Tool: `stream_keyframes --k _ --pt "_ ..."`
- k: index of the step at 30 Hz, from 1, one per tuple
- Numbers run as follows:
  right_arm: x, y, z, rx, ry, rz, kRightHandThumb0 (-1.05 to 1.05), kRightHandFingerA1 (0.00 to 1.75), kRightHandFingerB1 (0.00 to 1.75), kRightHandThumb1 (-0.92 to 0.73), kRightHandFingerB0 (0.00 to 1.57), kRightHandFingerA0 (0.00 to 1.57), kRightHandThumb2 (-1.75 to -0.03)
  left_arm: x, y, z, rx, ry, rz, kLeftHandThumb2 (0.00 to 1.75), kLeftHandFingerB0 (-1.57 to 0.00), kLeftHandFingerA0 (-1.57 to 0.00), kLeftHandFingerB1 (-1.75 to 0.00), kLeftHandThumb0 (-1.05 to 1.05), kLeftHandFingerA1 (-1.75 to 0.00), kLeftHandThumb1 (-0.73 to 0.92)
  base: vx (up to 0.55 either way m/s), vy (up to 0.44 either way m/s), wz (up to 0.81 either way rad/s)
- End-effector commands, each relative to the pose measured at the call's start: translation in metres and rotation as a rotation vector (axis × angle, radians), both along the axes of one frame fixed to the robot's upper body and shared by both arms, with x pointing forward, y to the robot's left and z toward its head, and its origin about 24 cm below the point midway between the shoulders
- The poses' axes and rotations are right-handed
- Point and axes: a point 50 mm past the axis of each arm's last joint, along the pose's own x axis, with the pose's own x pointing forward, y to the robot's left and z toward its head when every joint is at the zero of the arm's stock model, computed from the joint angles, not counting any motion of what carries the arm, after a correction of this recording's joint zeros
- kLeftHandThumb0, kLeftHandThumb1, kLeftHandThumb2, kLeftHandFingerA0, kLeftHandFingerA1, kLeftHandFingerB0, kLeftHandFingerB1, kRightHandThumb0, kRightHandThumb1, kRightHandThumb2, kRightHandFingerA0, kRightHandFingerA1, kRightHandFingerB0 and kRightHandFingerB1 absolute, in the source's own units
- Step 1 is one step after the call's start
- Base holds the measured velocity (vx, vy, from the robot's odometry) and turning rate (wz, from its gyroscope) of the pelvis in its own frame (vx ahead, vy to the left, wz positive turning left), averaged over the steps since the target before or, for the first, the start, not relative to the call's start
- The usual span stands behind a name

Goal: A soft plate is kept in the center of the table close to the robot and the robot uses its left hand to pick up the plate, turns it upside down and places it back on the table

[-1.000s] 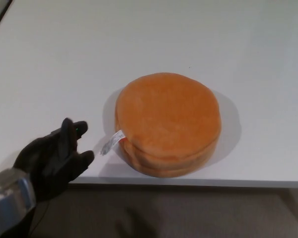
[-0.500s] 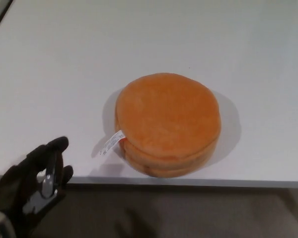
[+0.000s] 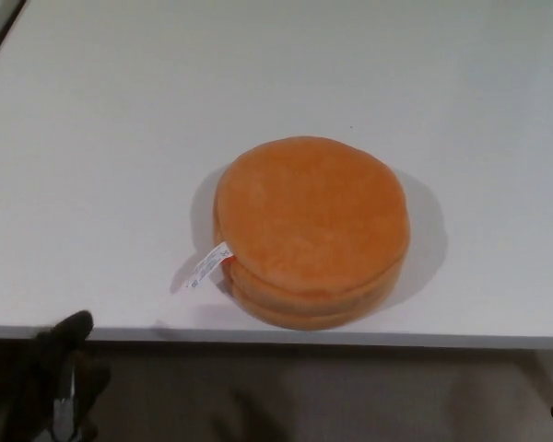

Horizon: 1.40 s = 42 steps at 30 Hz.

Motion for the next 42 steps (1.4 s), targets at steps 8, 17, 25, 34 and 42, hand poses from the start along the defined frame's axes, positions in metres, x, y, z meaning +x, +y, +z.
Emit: stream_keyframes --k 8,17,25,34,42 --pt "-0.008 -0.007 0.003 0.006 -0.008 -0.053 -0.79 0.45 0.35 -0.89 0.3 0.46 -0.67 -0.044 0.037 -0.03 0.198 -0.291 0.037 0.65 -0.03 -0.11 -0.24 -0.93 -0.31 0.84 0.0 0.0 0.0" --pt "-0.009 -0.006 0.001 0.022 -0.011 -0.061 -0.82 0.44 0.34 -0.91 0.3 0.44 -0.68 -0.031 0.044 -0.039 0.204 -0.285 0.05 1.1 0.0 -0.13 -0.21 -0.95 -0.41 0.67 0.0 0.0 0.0" --pt "-0.009 -0.006 0.001 0.007 -0.014 -0.058 -0.83 0.41 0.33 -0.91 0.28 0.35 -0.68 -0.031 0.042 -0.042 0.217 -0.301 0.033 1.1 0.0 -0.09 -0.24 -0.95 -0.45 0.67 0.0 0.0 0.0" --pt "-0.008 -0.007 0.001 0.009 -0.022 -0.059 -0.81 0.53 0.46 -0.72 0.21 0.3 -1.08 -0.03 0.038 -0.041 0.222 -0.316 0.002 1.09 0.0 -0.02 -0.25 -0.9 -0.45 0.65 0.0 0.0 0.0" --pt "-0.01 -0.006 0.001 0.021 -0.018 -0.062 -0.82 0.53 0.45 -0.73 0.19 0.3 -1.08 -0.031 0.037 -0.042 0.24 -0.325 -0.001 1.09 0.0 -0.09 -0.28 -0.89 -0.49 0.65 0.0 0.0 0.0"
